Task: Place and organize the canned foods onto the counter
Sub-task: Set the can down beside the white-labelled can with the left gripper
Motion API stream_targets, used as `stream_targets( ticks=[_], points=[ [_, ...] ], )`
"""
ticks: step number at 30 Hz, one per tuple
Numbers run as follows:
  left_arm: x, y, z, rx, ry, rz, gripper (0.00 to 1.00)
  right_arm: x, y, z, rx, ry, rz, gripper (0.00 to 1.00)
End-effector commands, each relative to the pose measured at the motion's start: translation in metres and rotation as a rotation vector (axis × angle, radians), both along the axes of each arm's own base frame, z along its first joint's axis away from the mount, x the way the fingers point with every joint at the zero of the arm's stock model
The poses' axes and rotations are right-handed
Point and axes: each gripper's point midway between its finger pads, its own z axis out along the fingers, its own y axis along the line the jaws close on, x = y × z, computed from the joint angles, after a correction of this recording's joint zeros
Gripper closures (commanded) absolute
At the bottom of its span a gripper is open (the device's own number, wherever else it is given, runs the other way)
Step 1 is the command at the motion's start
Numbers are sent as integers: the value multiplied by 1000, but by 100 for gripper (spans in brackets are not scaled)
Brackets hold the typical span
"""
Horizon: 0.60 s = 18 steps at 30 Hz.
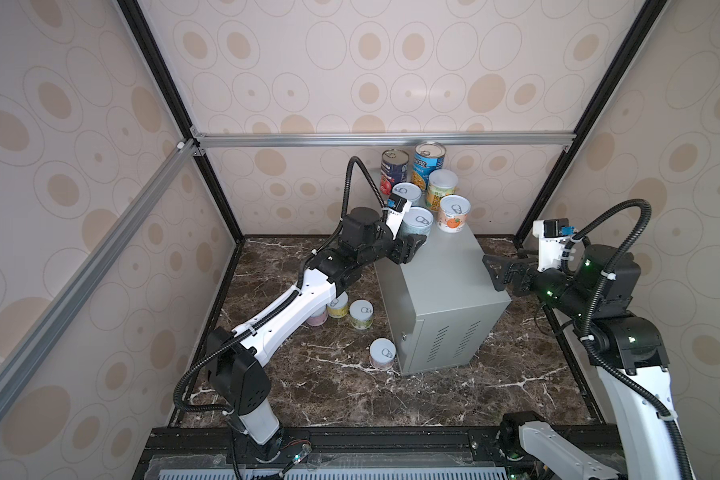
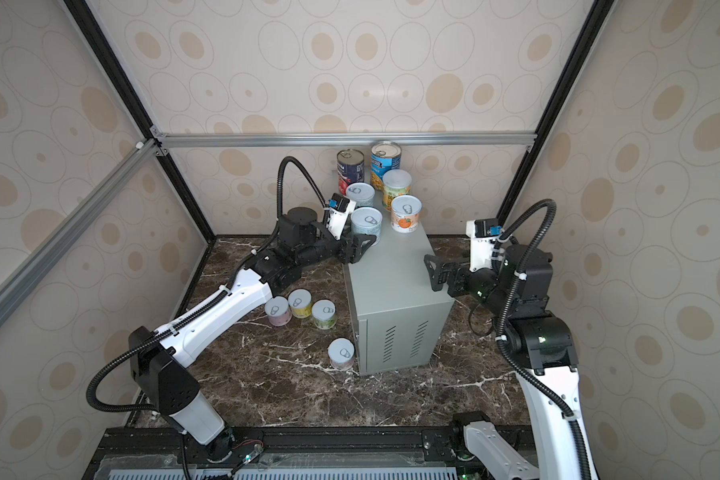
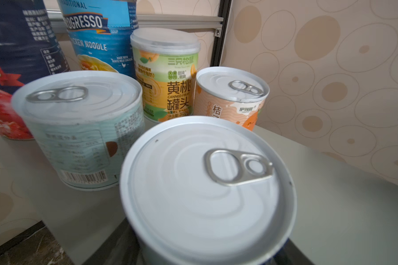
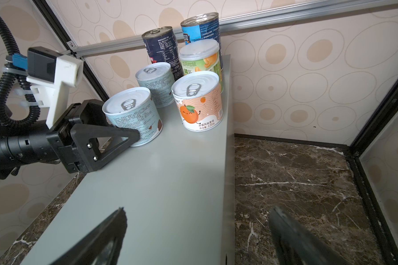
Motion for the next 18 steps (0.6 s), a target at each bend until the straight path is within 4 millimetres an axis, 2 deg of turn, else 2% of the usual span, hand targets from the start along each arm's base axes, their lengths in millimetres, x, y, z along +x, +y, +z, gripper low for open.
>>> stream_targets(
  ticks=[1, 18],
  points=[
    [8, -1, -8, 8, 18, 7, 29, -2, 1, 0, -16, -3, 6, 0],
    [15, -7, -20, 4, 46, -28, 29, -2, 5, 2, -14, -11, 33, 0]
  ],
)
